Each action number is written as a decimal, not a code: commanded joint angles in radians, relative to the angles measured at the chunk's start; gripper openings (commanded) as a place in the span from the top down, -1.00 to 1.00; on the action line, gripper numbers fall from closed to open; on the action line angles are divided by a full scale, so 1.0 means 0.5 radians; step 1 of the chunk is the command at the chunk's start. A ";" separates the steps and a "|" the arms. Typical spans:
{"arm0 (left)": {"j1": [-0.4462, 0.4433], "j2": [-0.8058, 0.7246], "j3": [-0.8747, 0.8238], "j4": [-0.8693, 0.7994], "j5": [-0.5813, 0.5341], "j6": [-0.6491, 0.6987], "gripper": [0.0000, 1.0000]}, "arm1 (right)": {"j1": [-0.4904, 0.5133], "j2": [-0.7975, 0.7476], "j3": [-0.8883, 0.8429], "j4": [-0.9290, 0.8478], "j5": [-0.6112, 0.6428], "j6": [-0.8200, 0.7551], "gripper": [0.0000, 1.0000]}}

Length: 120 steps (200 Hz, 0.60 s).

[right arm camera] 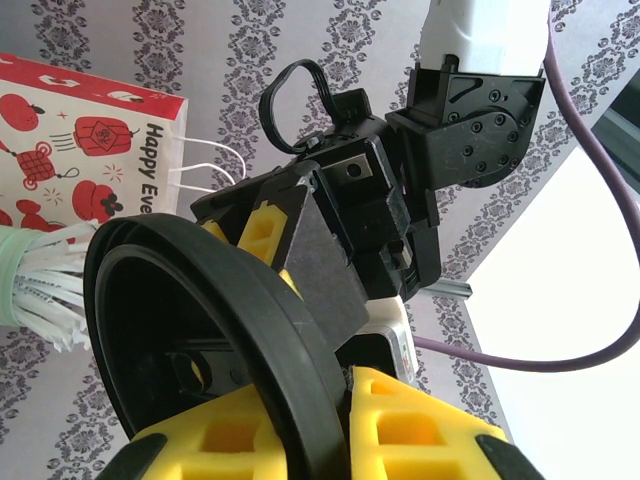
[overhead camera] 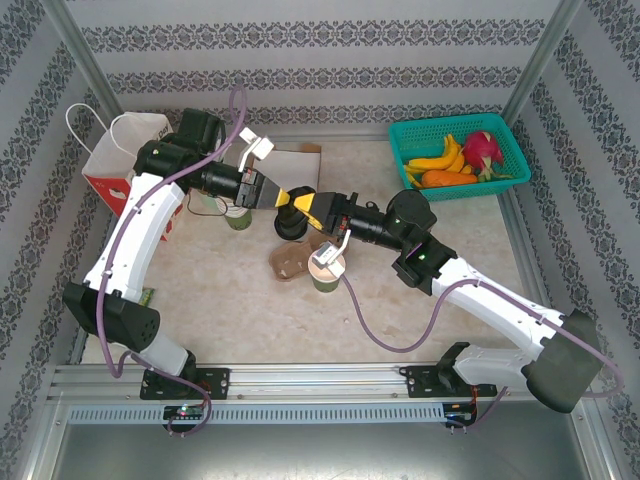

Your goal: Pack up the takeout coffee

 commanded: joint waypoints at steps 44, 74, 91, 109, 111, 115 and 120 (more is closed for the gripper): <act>-0.016 0.031 0.053 -0.045 0.181 0.062 0.99 | 0.032 0.040 0.058 0.067 -0.044 0.045 1.00; -0.016 -0.025 0.011 0.105 -0.001 -0.037 1.00 | 0.030 0.068 0.025 0.018 0.049 0.068 0.99; -0.018 -0.057 -0.003 0.200 -0.177 -0.118 1.00 | 0.020 0.072 0.004 -0.028 0.124 0.125 0.26; -0.018 -0.083 -0.016 0.280 -0.407 -0.197 1.00 | 0.014 0.080 -0.025 -0.090 0.311 0.249 -0.46; -0.018 -0.083 -0.020 0.291 -0.438 -0.210 1.00 | 0.013 0.082 -0.029 -0.096 0.333 0.272 -0.50; -0.017 -0.091 -0.028 0.308 -0.492 -0.231 1.00 | 0.006 0.084 -0.034 -0.121 0.386 0.328 -0.58; -0.017 -0.096 -0.041 0.333 -0.553 -0.251 1.00 | 0.003 0.084 -0.032 -0.190 0.451 0.396 -0.65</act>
